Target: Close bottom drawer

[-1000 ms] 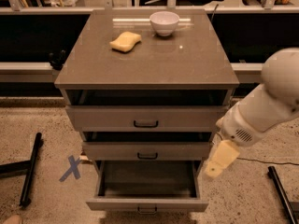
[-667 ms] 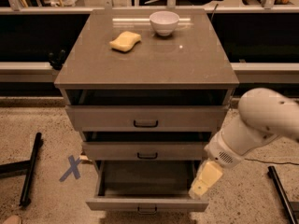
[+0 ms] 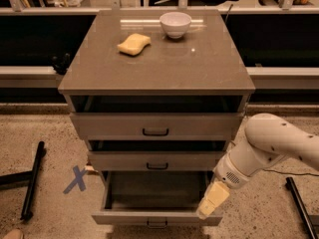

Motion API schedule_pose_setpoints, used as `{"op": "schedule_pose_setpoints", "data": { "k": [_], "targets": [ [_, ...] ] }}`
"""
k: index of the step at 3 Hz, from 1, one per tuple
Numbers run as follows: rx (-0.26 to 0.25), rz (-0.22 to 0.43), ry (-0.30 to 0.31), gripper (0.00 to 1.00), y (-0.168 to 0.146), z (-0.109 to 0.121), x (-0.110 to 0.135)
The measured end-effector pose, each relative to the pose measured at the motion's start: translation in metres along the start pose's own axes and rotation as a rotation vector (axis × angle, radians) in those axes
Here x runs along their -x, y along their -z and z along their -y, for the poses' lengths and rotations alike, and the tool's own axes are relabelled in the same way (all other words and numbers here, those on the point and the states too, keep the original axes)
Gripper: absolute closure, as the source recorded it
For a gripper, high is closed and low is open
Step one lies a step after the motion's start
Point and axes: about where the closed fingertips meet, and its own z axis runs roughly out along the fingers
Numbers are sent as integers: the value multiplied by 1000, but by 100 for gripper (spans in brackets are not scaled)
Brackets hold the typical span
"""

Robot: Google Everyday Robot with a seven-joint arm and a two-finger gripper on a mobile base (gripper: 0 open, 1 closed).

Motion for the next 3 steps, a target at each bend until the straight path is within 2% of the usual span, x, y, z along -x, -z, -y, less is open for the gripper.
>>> {"op": "schedule_pose_setpoints", "data": {
  "k": [1,2,3],
  "targets": [
    [0,-39,-25,0,-22,10,-9],
    [52,-103,-72,0,-100,29,-42],
    [135,-136,-137,0,-174,43,-77]
  ]
}}
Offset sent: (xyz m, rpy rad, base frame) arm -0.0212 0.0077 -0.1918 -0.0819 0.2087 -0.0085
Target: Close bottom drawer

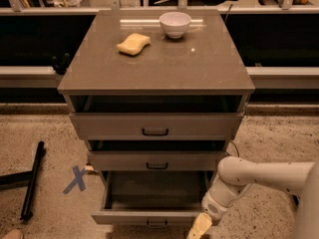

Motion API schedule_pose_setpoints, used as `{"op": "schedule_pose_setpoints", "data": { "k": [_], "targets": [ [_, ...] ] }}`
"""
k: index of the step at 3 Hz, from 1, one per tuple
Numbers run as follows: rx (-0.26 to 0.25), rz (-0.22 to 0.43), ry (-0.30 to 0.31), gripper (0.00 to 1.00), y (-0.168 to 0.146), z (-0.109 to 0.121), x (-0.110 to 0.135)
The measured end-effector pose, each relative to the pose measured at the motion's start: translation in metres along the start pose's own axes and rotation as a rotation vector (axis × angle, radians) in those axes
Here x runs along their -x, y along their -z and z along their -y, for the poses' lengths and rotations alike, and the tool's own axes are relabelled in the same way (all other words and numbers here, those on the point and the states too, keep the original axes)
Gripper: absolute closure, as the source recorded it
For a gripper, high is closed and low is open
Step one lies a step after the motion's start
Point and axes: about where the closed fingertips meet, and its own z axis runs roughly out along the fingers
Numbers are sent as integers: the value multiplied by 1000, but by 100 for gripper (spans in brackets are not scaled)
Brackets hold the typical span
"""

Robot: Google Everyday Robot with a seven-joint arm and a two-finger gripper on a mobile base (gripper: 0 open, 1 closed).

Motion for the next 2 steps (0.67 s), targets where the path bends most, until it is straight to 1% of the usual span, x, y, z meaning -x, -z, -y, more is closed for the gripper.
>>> {"op": "schedule_pose_setpoints", "data": {
  "k": [1,2],
  "targets": [
    [38,-31,-39,0,-40,12,-9],
    [45,-59,-75,0,-75,36,-17]
  ]
}}
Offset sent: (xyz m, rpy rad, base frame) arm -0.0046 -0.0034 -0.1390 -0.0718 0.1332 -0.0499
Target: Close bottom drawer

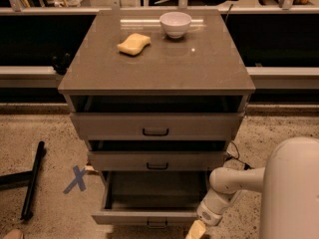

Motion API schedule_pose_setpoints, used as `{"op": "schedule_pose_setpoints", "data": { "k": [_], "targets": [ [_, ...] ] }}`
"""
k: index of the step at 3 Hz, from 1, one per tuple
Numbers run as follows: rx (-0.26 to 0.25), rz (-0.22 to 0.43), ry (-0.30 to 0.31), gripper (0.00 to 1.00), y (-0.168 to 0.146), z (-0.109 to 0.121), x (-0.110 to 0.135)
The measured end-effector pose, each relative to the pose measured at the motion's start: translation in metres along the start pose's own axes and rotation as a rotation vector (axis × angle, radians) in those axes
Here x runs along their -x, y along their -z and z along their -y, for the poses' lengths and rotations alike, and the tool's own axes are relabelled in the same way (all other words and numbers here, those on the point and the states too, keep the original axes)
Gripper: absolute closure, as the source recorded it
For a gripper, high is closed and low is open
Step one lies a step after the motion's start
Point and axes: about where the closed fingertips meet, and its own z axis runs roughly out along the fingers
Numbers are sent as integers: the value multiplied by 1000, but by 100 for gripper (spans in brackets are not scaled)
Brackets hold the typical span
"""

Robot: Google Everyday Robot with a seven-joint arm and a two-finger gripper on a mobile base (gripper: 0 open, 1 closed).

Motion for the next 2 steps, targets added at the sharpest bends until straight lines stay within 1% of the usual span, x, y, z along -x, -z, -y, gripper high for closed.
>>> {"op": "schedule_pose_setpoints", "data": {
  "k": [1,2],
  "targets": [
    [13,-31,-41,0,-33,29,-3],
    [27,-45,-78,17,-55,50,-4]
  ]
}}
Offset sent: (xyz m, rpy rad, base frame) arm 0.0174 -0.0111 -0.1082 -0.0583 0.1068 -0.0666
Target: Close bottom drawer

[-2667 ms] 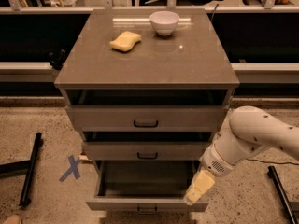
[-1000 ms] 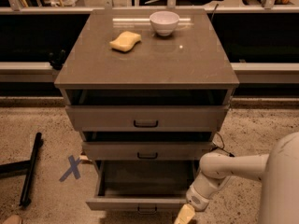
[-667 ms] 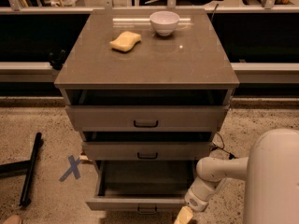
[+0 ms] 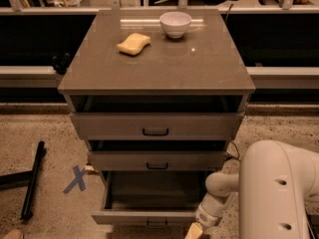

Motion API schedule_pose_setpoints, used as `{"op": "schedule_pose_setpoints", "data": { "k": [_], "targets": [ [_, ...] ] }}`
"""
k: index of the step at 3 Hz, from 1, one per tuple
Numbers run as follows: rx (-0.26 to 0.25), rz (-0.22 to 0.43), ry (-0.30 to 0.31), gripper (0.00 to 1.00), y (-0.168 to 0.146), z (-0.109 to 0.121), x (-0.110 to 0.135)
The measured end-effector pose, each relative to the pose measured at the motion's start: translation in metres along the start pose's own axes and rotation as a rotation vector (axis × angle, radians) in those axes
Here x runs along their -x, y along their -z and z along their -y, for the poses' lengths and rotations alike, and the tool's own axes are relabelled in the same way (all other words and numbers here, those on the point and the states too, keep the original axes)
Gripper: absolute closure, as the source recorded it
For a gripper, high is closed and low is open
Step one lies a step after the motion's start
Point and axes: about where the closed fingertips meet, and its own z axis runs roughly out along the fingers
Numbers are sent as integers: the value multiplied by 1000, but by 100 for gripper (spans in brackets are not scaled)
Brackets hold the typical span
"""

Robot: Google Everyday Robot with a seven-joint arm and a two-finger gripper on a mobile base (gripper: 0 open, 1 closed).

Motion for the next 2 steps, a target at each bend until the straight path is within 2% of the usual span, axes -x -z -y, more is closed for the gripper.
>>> {"op": "schedule_pose_setpoints", "data": {
  "k": [1,2],
  "targets": [
    [-19,-3,-35,48,-18,17,3],
    [-90,43,-64,71,-24,36,17]
  ]
}}
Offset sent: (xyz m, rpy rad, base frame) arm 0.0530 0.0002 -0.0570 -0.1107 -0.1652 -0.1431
